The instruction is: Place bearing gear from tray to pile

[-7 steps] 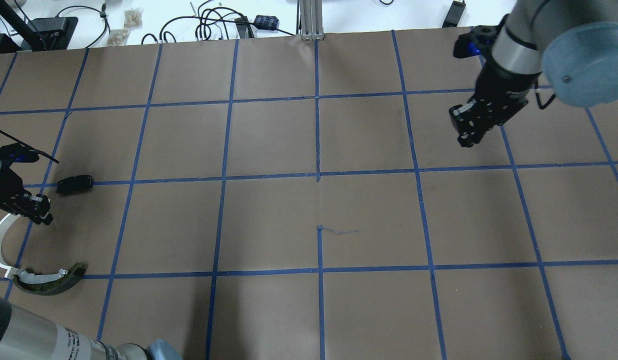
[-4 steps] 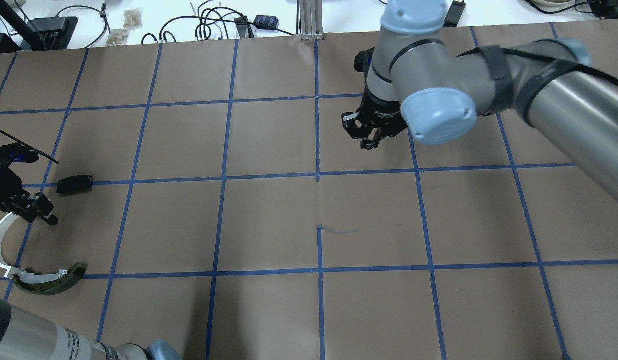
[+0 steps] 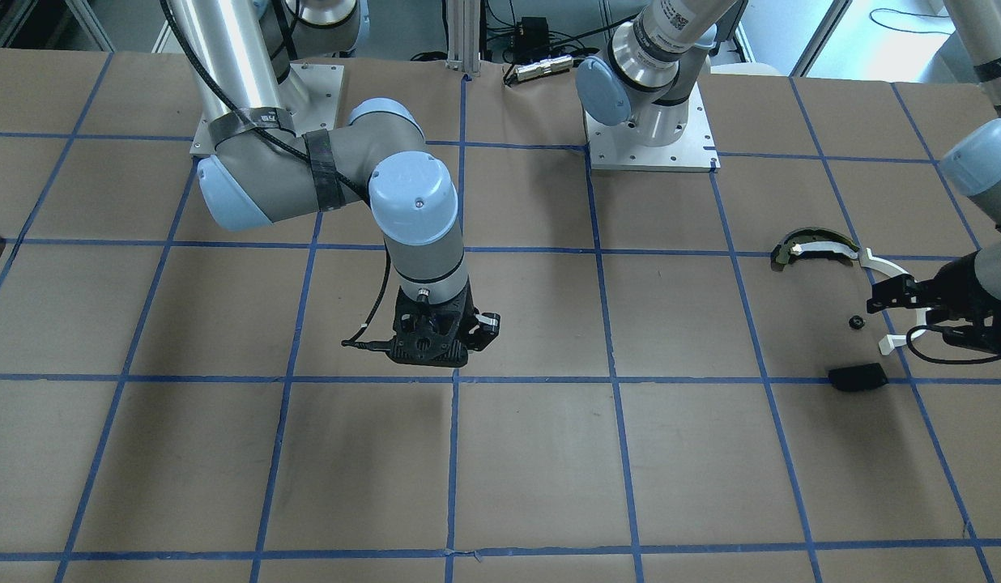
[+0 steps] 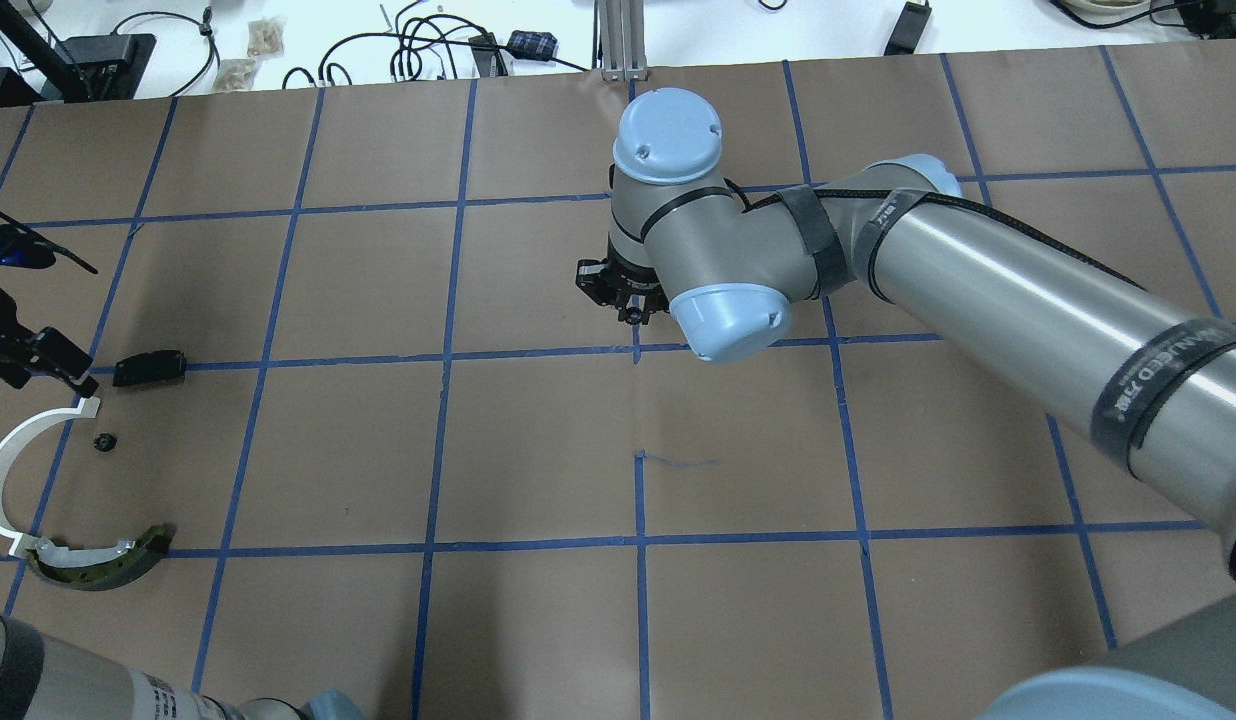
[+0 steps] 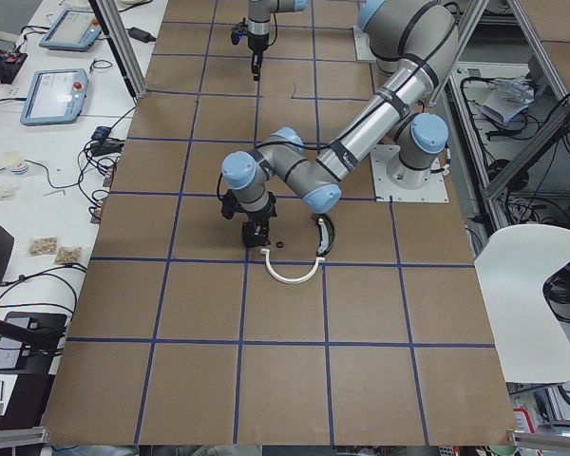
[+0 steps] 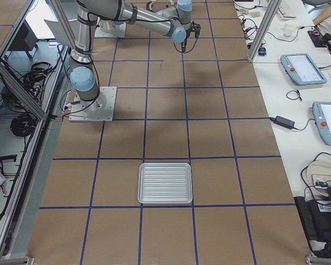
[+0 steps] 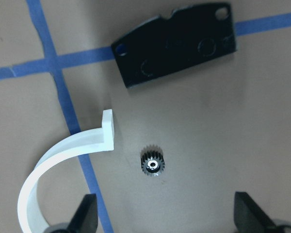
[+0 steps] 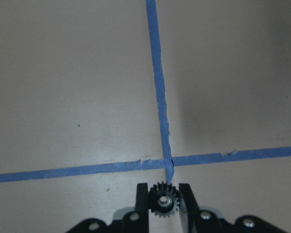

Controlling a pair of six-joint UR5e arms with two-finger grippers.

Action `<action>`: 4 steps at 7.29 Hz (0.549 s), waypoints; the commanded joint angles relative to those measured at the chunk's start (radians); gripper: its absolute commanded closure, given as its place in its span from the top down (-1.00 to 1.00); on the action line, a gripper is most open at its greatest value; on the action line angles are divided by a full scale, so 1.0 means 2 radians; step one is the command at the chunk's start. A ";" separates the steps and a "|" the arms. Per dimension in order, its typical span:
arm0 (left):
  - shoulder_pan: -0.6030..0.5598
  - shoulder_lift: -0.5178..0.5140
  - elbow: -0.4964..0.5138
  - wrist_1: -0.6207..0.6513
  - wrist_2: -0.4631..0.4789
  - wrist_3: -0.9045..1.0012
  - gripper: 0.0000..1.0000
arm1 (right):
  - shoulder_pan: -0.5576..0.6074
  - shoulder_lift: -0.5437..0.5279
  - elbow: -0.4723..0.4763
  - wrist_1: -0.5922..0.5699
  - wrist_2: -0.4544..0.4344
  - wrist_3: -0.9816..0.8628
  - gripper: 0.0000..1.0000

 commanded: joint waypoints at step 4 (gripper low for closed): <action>-0.180 0.020 0.031 -0.013 -0.048 -0.157 1.00 | -0.011 -0.053 -0.001 0.085 -0.047 -0.053 0.74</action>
